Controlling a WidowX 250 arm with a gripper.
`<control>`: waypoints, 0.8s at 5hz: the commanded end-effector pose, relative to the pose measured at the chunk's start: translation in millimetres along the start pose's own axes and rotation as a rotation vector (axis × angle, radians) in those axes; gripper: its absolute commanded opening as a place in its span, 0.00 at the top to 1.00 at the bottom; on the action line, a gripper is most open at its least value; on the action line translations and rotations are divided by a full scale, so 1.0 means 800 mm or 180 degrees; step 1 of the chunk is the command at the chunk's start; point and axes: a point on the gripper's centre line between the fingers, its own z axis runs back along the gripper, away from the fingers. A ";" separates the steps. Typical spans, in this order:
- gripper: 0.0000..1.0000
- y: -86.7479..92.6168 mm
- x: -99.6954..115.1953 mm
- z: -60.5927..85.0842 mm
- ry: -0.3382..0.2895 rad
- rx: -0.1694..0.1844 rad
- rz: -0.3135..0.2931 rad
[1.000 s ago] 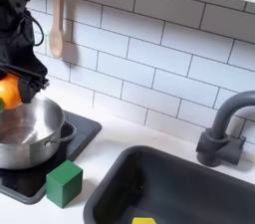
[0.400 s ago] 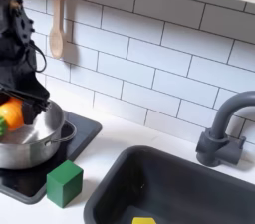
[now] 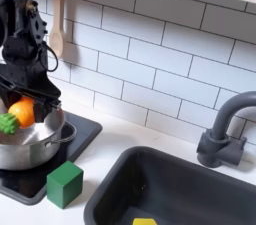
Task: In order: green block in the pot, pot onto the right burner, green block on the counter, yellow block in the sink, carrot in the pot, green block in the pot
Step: 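Put the carrot in the pot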
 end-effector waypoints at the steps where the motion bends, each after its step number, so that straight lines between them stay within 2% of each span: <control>1: 0.00 -0.010 -0.008 0.017 0.0043 -0.0021 -0.0035; 2: 0.00 -0.010 -0.009 0.043 -0.0032 -0.0028 -0.0103; 3: 0.00 -0.019 -0.015 0.061 0.0026 -0.0134 -0.0202; 4: 0.00 -0.034 -0.025 0.065 0.0079 -0.0289 -0.0309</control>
